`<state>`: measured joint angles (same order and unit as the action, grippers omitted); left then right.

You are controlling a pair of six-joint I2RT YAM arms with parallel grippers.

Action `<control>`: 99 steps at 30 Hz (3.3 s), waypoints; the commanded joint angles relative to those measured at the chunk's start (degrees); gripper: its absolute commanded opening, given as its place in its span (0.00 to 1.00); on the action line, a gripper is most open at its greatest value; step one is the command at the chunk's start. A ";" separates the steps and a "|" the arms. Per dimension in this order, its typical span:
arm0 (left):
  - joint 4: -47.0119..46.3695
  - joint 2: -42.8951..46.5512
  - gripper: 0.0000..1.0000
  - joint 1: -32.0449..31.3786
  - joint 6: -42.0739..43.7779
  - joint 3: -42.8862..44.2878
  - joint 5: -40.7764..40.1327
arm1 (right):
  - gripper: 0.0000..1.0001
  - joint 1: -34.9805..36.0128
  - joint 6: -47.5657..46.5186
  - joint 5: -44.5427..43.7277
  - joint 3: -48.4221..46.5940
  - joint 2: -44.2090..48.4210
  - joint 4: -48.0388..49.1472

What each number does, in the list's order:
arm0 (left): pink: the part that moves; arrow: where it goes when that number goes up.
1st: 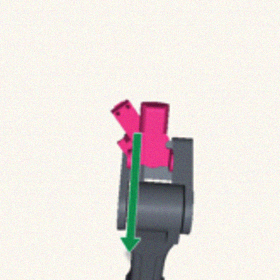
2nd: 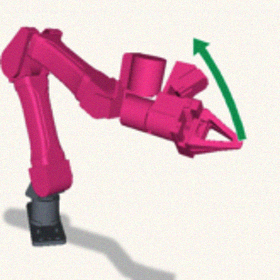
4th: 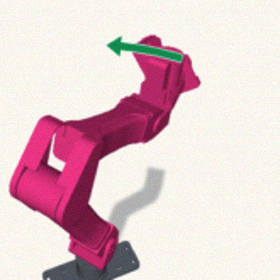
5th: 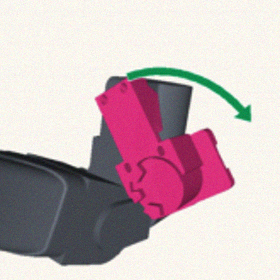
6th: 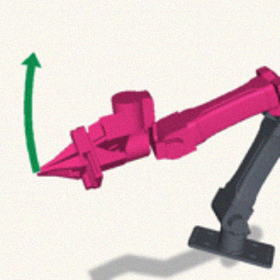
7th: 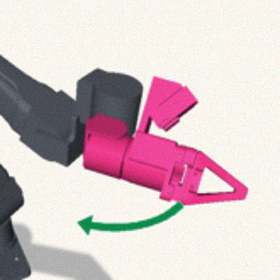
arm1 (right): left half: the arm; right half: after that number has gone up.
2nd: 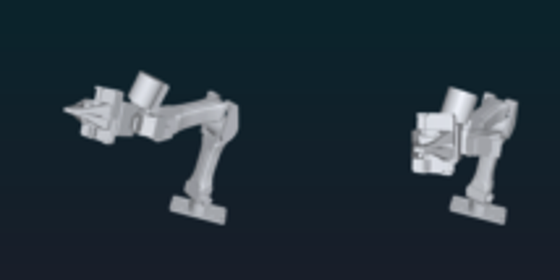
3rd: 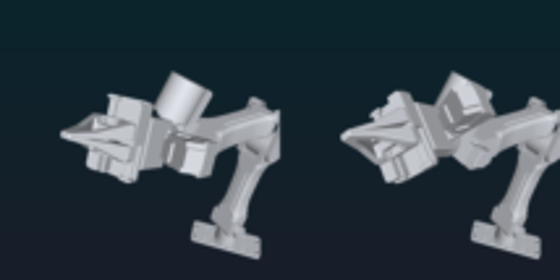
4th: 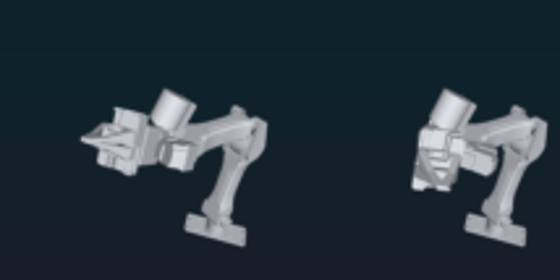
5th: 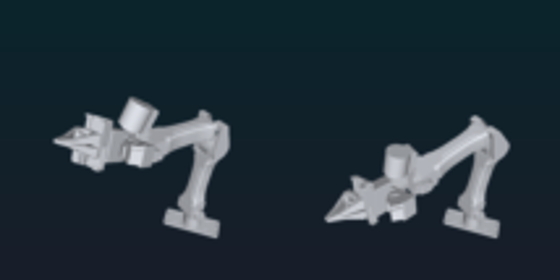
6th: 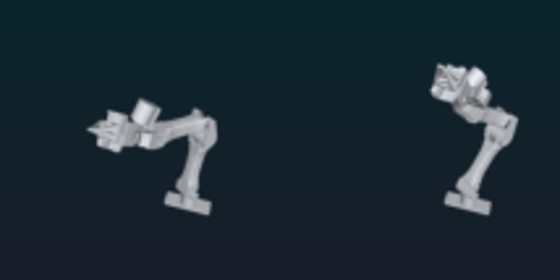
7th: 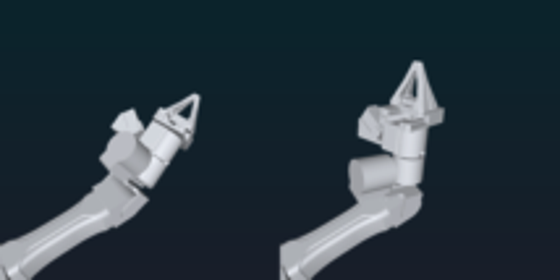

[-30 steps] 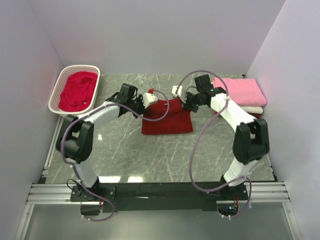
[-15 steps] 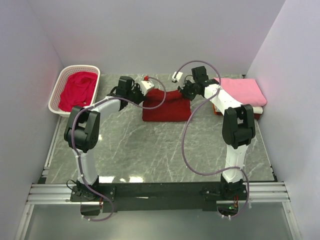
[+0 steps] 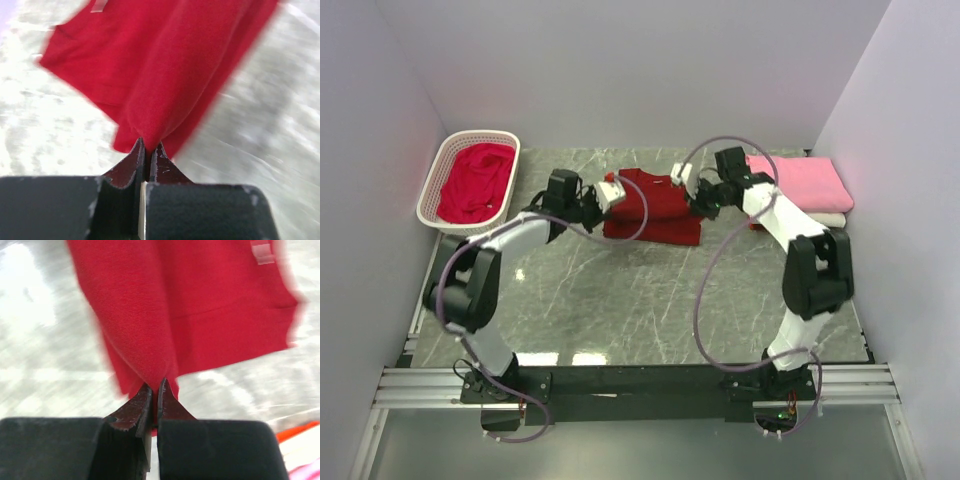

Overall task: Fold and stack the t-shirts
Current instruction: Fold the tshirt, then neatly place the folded tshirt to the corner

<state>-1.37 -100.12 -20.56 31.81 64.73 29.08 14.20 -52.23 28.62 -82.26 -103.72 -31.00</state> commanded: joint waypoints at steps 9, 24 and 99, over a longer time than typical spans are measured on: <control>9.97 21.18 0.01 -18.02 -1.40 -19.63 -0.43 | 0.00 2.85 -18.52 3.21 31.95 28.37 -14.25; 15.34 35.60 0.00 -32.18 -10.81 -26.15 -6.66 | 0.00 3.73 -22.23 0.56 43.86 48.96 -24.03; 7.69 -12.90 0.60 -2.12 -51.68 14.54 0.19 | 0.81 -7.69 62.60 -9.83 -9.75 -18.88 -0.37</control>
<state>6.17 -111.00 -22.31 -19.09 73.78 29.63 6.59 7.94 18.81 -90.06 -121.30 -30.89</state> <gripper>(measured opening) 0.619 0.809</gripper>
